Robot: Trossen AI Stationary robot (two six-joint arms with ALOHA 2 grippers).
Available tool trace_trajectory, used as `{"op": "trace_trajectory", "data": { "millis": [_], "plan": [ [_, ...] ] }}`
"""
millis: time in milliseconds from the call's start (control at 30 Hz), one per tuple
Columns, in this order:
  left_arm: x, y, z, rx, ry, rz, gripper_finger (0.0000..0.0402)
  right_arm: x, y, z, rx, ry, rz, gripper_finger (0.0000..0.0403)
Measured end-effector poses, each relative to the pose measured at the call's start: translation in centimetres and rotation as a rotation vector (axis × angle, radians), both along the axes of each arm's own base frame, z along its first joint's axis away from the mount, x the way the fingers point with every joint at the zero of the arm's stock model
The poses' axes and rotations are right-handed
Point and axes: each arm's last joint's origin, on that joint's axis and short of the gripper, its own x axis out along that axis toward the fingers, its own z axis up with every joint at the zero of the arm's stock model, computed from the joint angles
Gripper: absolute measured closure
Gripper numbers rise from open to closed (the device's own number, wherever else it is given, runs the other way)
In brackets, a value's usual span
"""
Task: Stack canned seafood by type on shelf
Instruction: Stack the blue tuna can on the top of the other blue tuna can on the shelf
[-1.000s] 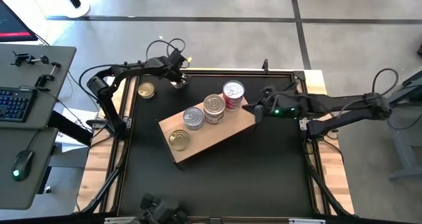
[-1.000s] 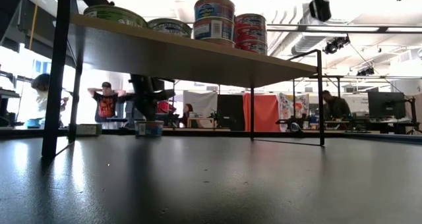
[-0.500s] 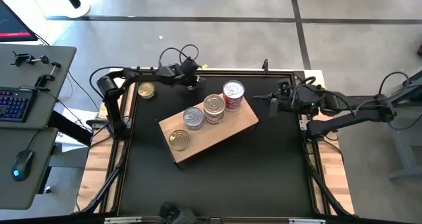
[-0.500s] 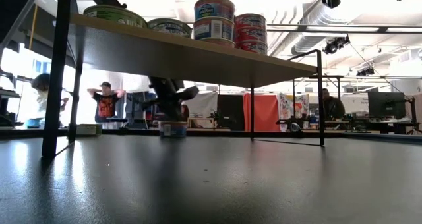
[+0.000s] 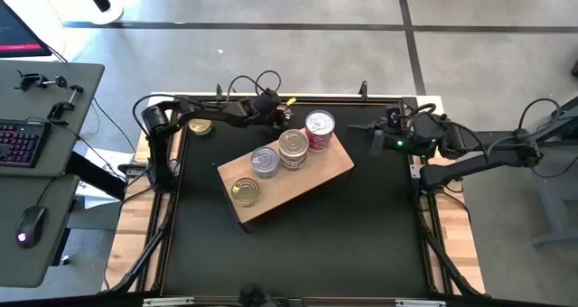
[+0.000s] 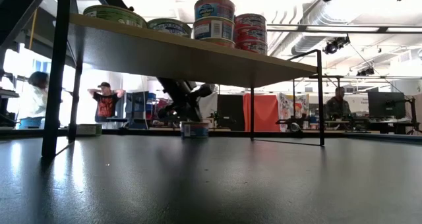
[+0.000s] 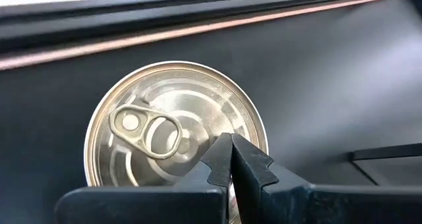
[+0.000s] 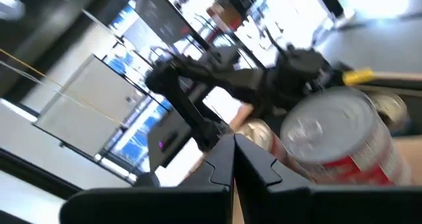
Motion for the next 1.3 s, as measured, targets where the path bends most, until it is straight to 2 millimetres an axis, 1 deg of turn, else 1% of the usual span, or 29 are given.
{"op": "trace_trajectory", "data": {
  "millis": [200,267,367,467,567,633,700,800,867,933,1033,1133,1200,1300],
  "plan": [
    [1.5,-0.4,-0.1,0.001,-0.095,-0.006,0.0402,0.0,-0.1,1.1,-0.058,-0.096,-0.008,0.0403],
    [2.2,-0.1,0.3,0.002,-0.119,-0.022,0.0402,0.0,-0.1,1.3,-0.068,-0.110,-0.013,0.0403],
    [3.2,0.6,1.9,0.040,-0.151,-0.070,0.0402,0.0,-0.4,1.6,-0.071,-0.138,-0.040,0.0403],
    [3.0,2.2,4.7,0.084,-0.161,-0.067,0.0402,-0.1,-1.0,1.9,-0.079,-0.167,-0.078,0.0403],
    [1.8,4.1,8.8,0.146,-0.143,-0.052,0.0401,-0.3,-2.0,2.2,-0.094,-0.189,-0.133,0.0403],
    [0.6,4.6,11.4,0.182,-0.124,-0.051,0.0401,-0.4,-3.0,2.1,-0.094,-0.183,-0.175,0.0403],
    [-0.7,4.4,13.7,0.199,-0.105,-0.082,0.0401,-0.1,-4.2,1.7,-0.081,-0.156,-0.199,0.0403],
    [-3.0,3.0,16.9,0.220,-0.106,-0.166,0.0402,0.8,-6.8,0.4,-0.015,-0.088,-0.182,0.0403],
    [-4.7,1.4,18.9,0.232,-0.130,-0.225,0.0401,1.8,-8.9,-0.8,0.026,-0.033,-0.148,0.0403],
    [-6.2,-0.6,20.3,0.247,-0.168,-0.276,0.0401,2.6,-11.3,-2.2,0.061,0.020,-0.126,0.0403],
    [-8.6,-4.4,21.4,0.265,-0.229,-0.320,0.0401,3.4,-15.2,-3.9,0.096,0.096,-0.125,0.0403],
    [-11.0,-8.1,21.2,0.276,-0.291,-0.289,0.0401,3.5,-18.9,-4.9,0.136,0.136,-0.144,0.0403],
    [-12.3,-10.5,20.0,0.255,-0.320,-0.255,0.0401,3.5,-21.6,-5.5,0.193,0.170,-0.136,0.0403],
    [-13.8,-13.4,18.4,0.235,-0.402,-0.195,0.0401,4.4,-25.4,-6.6,0.313,0.244,-0.031,0.0403]
  ]
}}
